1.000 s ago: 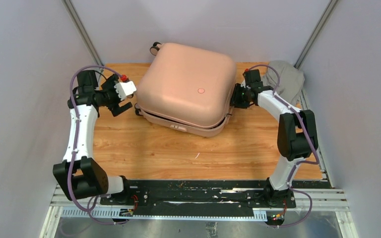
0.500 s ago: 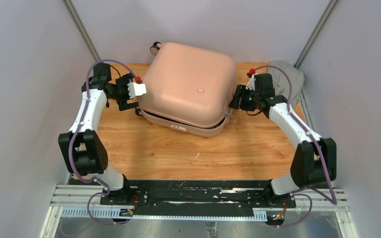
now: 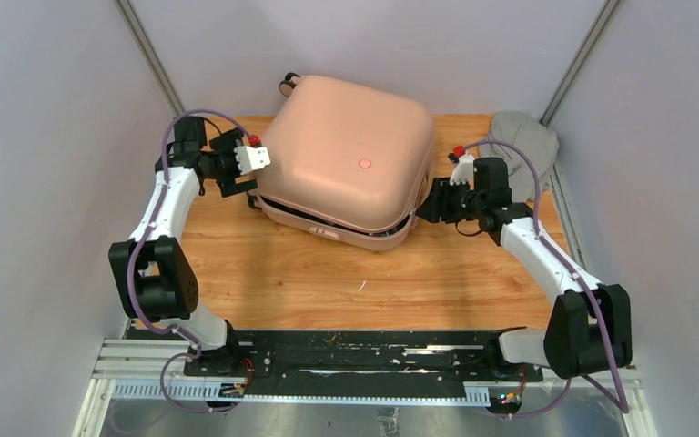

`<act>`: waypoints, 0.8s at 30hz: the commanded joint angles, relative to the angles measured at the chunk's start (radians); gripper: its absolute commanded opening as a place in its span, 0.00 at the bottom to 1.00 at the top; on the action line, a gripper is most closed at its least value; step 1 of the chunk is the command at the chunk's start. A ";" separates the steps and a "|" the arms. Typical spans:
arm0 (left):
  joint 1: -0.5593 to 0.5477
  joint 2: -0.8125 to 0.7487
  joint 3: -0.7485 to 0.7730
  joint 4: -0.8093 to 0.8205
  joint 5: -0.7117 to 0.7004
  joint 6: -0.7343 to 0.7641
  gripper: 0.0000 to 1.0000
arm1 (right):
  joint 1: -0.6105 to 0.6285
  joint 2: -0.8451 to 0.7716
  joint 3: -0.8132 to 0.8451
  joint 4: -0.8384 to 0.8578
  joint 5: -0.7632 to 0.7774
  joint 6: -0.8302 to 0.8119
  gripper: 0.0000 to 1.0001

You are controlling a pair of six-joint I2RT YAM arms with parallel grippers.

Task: Pack the luggage
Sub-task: Zip the luggage at the corner of the board.

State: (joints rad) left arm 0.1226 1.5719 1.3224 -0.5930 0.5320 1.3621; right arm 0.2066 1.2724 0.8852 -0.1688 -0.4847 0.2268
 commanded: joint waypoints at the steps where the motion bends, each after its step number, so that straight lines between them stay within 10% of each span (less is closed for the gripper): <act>1: -0.033 0.003 0.014 0.127 0.003 -0.005 1.00 | -0.003 0.047 0.016 0.011 -0.127 -0.137 0.52; 17: -0.035 0.038 0.090 0.117 -0.002 -0.110 0.79 | -0.041 0.217 0.111 -0.053 -0.430 -0.356 0.54; 24: -0.035 0.068 0.130 0.083 -0.010 -0.125 0.70 | -0.072 0.145 0.088 -0.072 -0.339 -0.330 0.55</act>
State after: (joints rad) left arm 0.1013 1.6188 1.3975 -0.5686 0.4931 1.2381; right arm 0.1745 1.4841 0.9722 -0.2066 -0.8516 -0.1009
